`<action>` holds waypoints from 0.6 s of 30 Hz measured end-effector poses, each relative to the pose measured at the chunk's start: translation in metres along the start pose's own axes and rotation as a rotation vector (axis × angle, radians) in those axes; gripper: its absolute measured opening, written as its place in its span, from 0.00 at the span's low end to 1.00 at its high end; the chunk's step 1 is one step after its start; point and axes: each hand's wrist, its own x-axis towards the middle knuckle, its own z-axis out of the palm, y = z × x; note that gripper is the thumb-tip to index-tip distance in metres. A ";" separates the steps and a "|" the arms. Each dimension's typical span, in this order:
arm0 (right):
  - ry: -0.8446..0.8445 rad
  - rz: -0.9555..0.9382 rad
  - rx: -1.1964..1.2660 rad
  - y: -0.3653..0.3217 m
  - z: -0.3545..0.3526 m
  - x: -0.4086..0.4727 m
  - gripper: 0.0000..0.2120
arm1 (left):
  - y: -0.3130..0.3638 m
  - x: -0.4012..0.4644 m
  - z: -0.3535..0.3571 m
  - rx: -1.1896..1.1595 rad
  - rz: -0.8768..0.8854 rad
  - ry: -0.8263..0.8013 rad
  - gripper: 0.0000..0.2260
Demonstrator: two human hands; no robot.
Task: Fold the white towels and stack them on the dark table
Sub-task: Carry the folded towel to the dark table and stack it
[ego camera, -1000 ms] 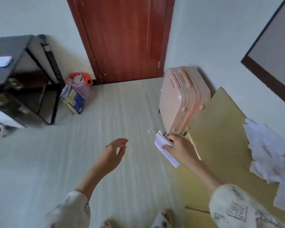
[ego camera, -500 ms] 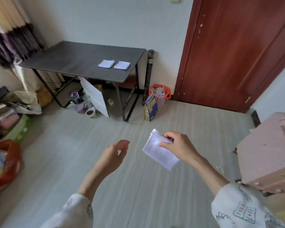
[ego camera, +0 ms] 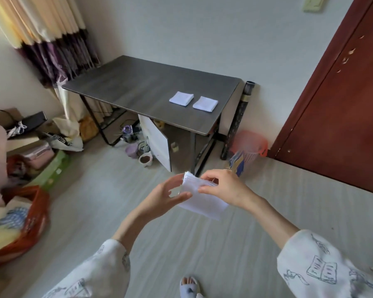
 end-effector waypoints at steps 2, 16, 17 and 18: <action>-0.011 -0.031 0.008 -0.009 -0.007 0.049 0.06 | 0.003 0.035 -0.031 -0.030 0.009 0.055 0.14; -0.085 0.213 0.311 0.015 -0.014 0.354 0.09 | -0.051 0.282 -0.201 -0.194 0.018 0.105 0.09; -0.084 0.265 0.363 0.019 -0.013 0.375 0.09 | -0.059 0.302 -0.216 -0.215 -0.007 0.083 0.11; -0.079 0.318 0.429 0.023 -0.012 0.395 0.08 | -0.066 0.321 -0.231 -0.241 -0.029 0.060 0.13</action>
